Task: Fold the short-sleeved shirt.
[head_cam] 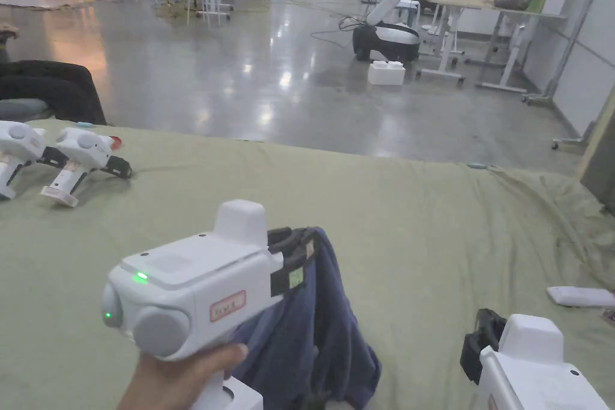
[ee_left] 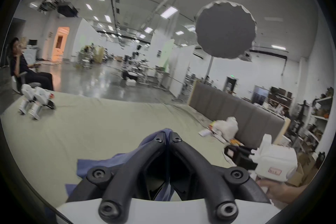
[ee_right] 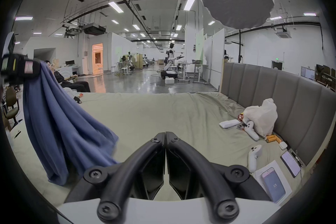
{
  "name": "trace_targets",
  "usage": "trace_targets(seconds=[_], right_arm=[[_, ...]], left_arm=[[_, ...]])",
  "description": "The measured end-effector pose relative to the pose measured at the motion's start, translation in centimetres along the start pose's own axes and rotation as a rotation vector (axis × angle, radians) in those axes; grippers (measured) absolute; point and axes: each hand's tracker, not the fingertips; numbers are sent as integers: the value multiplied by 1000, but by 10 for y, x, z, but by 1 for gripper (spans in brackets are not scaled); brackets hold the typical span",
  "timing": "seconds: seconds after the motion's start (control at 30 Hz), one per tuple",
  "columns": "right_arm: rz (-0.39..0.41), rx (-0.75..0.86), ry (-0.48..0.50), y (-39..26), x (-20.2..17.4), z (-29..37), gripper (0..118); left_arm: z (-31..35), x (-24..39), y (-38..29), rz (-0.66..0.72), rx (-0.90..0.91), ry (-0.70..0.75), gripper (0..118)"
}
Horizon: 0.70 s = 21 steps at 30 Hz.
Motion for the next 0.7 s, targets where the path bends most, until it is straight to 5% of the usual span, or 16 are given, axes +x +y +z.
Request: trace_targets(seconds=[0.37, 0.43, 0.57, 0.7], right_arm=[[-13, -45, -55, -16, 32, 7, 0], [-13, -46, -47, -16, 30, 6, 0], [-9, -28, -22, -8, 19, 8, 0], [-3, 3, 13, 1, 2, 10, 0]], left_arm=[[-53, 34, -90, 67, -185, -3, 3], [-46, 31, -86, 74, -186, 8, 19], [-17, 18, -64, 67, -118, 42, 74], [16, -2, -41, 37, -27, 140, 80]])
